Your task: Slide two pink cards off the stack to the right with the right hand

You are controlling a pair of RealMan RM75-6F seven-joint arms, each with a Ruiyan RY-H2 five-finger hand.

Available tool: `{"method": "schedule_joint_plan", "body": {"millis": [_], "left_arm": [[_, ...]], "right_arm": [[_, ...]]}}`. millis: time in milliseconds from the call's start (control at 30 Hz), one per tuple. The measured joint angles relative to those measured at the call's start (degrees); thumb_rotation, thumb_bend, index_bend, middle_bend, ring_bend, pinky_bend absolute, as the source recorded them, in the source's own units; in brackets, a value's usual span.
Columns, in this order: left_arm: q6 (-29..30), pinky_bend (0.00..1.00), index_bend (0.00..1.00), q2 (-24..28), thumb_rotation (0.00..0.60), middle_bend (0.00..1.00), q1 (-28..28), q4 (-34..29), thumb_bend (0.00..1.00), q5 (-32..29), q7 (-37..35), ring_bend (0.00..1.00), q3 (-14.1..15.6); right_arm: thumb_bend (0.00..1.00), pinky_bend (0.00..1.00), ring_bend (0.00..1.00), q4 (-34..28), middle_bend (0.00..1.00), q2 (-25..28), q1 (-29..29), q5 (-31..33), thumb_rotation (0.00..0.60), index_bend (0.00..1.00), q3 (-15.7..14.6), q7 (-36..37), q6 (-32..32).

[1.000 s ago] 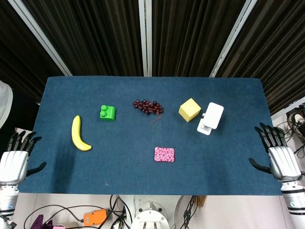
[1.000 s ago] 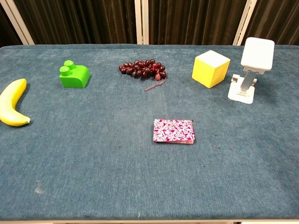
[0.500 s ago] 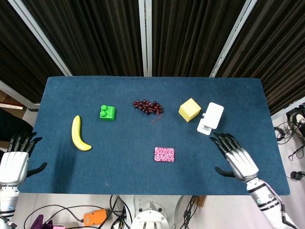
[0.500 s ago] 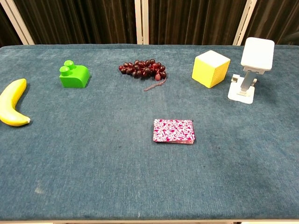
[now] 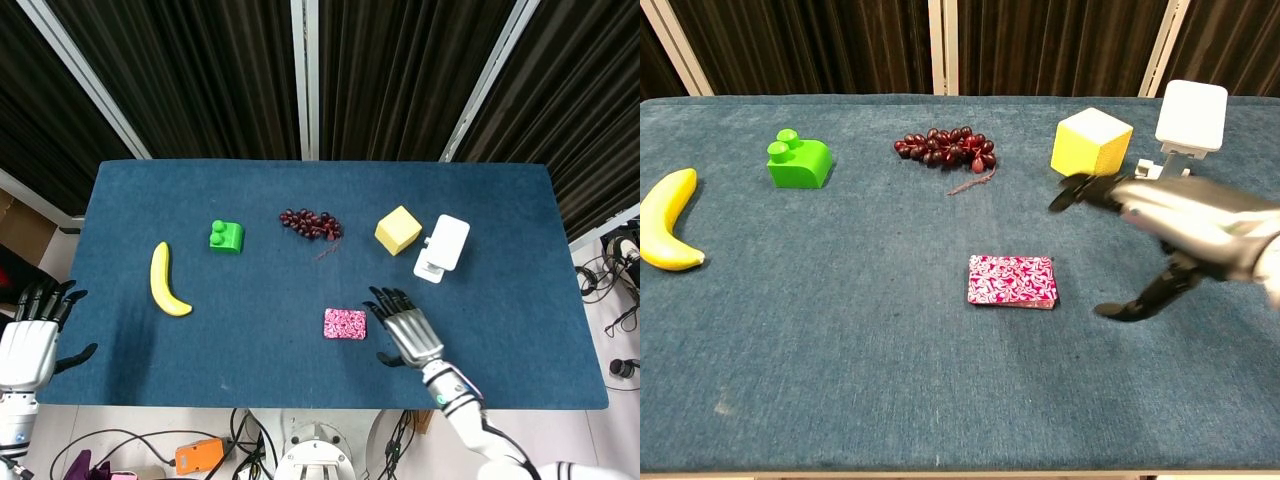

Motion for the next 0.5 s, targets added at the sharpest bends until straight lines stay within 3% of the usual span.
{"method": "schedule_joint_plan", "body": {"millis": [200,500], "left_arm": [[-0.48,0.0,0.21,-0.19,0.6,0.12,-0.12,0.9,0.07,-0.25,-0.68,0.02,0.01],[-1.03,0.0,0.21,-0.53,0.6,0.12,-0.27,1.99,0.07,-0.55,-1.51,0.02,0.03]], "right_arm": [[0.43,0.11,0.01,3.45,0.05,-6.4,3.68,7.42,0.6,0.25,1.53,-5.48,-0.04],[0.46,0.11,0.01,5.03,0.05,-9.38,6.99,13.33,0.6,0.26,2.63,-9.04,1.36]]}}
